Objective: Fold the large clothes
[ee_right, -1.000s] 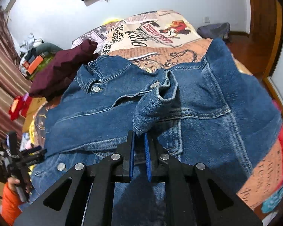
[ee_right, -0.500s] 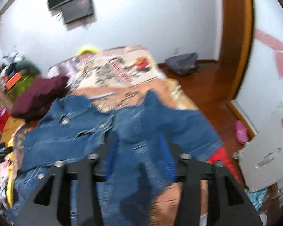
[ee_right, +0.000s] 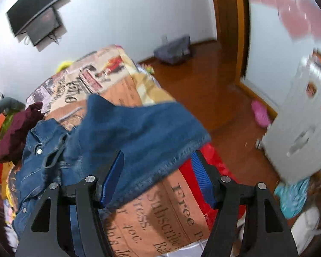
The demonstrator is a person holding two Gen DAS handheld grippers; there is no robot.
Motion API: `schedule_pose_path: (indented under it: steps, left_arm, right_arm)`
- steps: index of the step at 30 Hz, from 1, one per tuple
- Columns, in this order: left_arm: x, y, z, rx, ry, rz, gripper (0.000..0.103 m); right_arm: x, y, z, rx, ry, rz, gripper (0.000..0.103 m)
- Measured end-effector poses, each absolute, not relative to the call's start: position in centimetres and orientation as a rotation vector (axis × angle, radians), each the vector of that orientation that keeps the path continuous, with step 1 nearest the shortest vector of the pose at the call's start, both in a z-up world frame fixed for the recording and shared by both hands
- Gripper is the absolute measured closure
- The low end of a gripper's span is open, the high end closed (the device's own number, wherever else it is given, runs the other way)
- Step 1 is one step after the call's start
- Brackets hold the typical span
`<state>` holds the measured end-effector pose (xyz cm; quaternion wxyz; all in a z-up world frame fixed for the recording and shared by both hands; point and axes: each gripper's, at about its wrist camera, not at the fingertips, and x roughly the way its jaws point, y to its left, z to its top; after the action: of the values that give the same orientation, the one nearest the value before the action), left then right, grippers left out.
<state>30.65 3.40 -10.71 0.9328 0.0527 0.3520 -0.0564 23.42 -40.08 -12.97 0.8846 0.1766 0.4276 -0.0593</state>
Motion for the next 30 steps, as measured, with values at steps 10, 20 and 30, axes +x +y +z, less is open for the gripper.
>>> schedule_pose_path:
  steps: [10,20,30]
  left_arm:
    - [32.4,0.9,-14.5,0.113,0.83,-0.163,0.024]
    - [33.1,1.1,-16.5,0.079,0.881,-0.172,0.024]
    - [32.7,2.3,-17.1,0.045,0.891,-0.151,0.024]
  right_arm:
    - [26.0,-43.8,-18.3,0.59,0.998,-0.092,0.041]
    - [28.6,-45.2,-20.2,0.65,0.985,-0.127,0.041]
    - [29.3,-45.4,-19.6,0.594,0.97,-0.233,0.083]
